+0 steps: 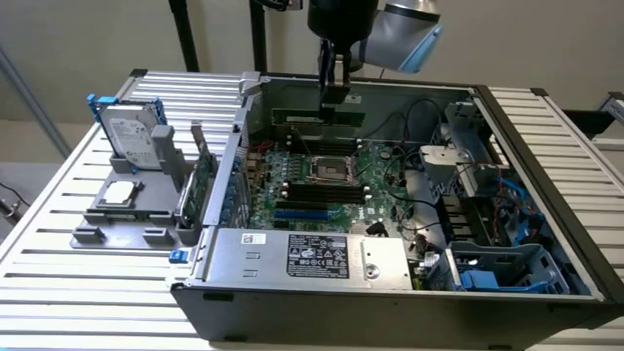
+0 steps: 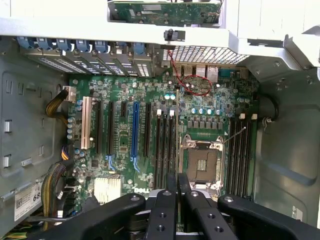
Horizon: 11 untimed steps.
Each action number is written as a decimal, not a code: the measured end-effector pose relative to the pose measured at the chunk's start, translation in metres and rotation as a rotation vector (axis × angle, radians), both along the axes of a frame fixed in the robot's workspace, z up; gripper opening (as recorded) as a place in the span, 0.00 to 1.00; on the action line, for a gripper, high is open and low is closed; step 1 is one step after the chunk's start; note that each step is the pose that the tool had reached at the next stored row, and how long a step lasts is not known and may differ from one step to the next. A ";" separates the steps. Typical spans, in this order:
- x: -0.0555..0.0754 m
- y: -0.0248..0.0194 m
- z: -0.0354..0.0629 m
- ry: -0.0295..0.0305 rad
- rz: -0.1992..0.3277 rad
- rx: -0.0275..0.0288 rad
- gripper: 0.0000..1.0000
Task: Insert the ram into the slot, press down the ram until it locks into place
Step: 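Insert the ram into the slot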
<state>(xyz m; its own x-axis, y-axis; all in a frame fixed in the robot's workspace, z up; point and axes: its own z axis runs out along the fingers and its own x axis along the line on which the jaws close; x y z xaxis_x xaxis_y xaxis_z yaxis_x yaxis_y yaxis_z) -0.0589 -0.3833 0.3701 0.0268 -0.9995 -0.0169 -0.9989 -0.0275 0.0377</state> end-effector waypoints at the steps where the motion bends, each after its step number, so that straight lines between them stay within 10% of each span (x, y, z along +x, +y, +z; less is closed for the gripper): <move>1: 0.000 0.0000 0.0000 0.0000 0.000 0.0000 0.13; 11: 0.011 0.0000 -0.0104 0.0001 0.000 0.0000 0.13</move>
<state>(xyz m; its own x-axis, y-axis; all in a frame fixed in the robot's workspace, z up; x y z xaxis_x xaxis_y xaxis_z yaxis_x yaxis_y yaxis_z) -0.0480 -0.3833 0.3597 0.0268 -0.9995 -0.0169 -0.9989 -0.0274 0.0378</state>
